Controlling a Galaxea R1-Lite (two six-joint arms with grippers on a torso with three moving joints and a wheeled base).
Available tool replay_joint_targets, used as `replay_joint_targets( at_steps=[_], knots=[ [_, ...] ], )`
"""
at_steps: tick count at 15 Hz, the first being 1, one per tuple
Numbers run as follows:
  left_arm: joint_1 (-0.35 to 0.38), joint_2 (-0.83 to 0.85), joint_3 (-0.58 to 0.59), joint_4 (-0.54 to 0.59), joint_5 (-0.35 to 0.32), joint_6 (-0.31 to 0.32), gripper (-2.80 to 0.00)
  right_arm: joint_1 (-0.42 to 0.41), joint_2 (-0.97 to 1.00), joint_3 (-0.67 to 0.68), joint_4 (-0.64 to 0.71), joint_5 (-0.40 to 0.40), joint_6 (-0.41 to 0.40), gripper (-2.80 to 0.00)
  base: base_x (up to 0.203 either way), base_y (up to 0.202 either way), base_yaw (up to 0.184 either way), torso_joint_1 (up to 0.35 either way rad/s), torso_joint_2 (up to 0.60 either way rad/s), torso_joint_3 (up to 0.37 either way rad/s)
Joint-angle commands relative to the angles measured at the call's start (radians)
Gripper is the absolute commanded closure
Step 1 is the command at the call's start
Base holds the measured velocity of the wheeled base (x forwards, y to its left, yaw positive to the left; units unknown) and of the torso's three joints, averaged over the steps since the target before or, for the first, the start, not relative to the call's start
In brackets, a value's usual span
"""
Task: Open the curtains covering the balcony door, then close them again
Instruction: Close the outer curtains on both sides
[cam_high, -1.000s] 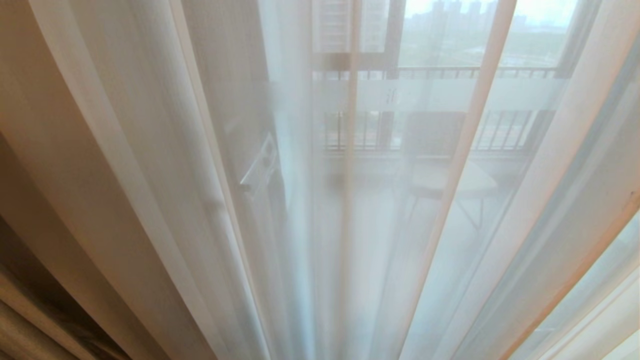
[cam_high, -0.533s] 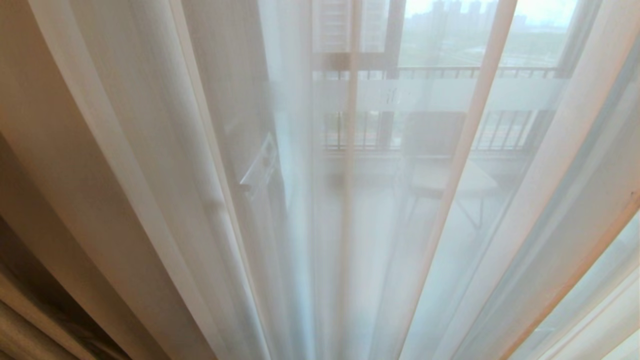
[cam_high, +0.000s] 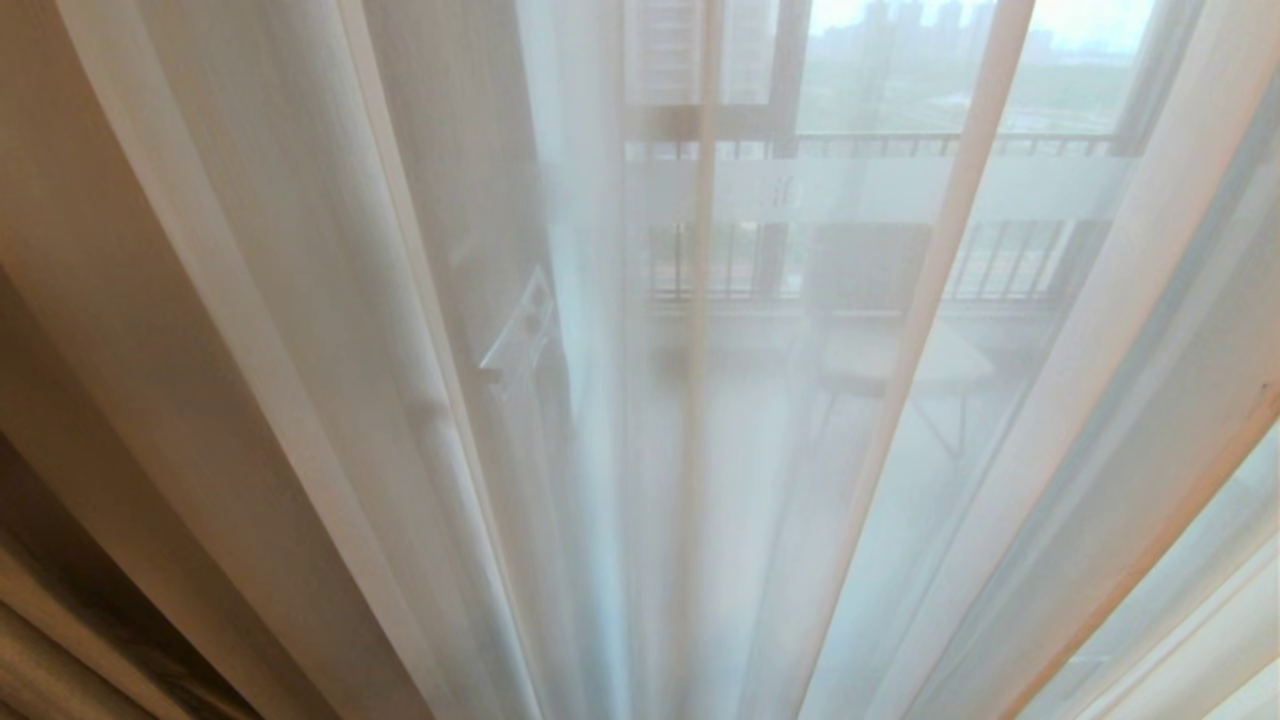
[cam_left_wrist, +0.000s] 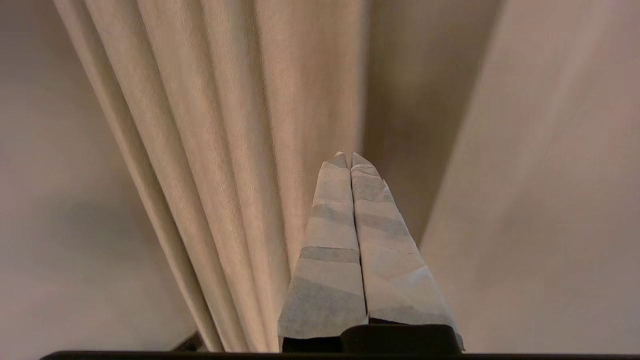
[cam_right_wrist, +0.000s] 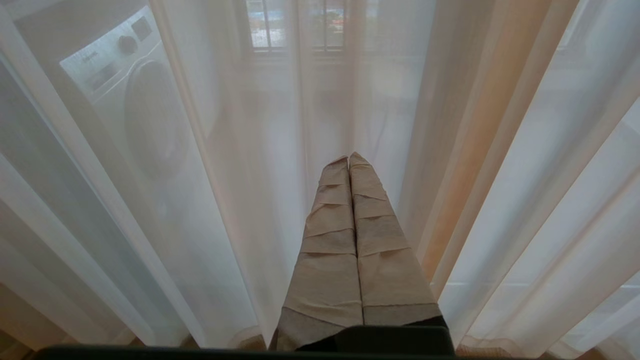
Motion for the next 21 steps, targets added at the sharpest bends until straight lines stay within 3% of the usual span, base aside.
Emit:
replay_joint_targets(
  at_steps=[1,2,6,10,12,21],
  knots=[
    [0.003,0.041,-0.008,-0.003,0.004,-0.005,0.00,0.001,0.000,0.000,-0.001,0.000,0.000,0.00,0.000,0.000,0.000,0.000,0.00,0.000],
    [0.003,0.045,-0.004,-0.003,0.006,-0.005,-2.80,0.001,0.000,0.000,-0.001,0.000,0.000,0.00,0.000,0.000,0.000,0.000,0.00,0.000],
    [0.005,0.081,-0.029,-0.008,0.009,0.001,-2.80,0.001,0.000,0.000,-0.001,0.000,0.000,0.00,0.000,0.000,0.000,0.000,0.00,0.000],
    [0.015,0.161,-0.053,-0.154,0.014,-0.004,-2.80,0.001,0.000,0.000,-0.001,0.000,0.000,0.00,0.000,0.000,0.000,0.000,0.00,0.000],
    [0.015,0.195,-0.078,-0.167,0.014,-0.005,-2.80,0.001,0.000,0.000,-0.001,0.000,0.000,0.00,0.000,0.000,0.000,0.000,0.00,0.000],
    [0.014,0.388,-0.328,-0.167,0.010,-0.013,-2.80,0.001,0.000,0.000,-0.001,0.000,0.000,0.00,0.000,0.000,0.000,0.000,0.00,0.000]
  ],
)
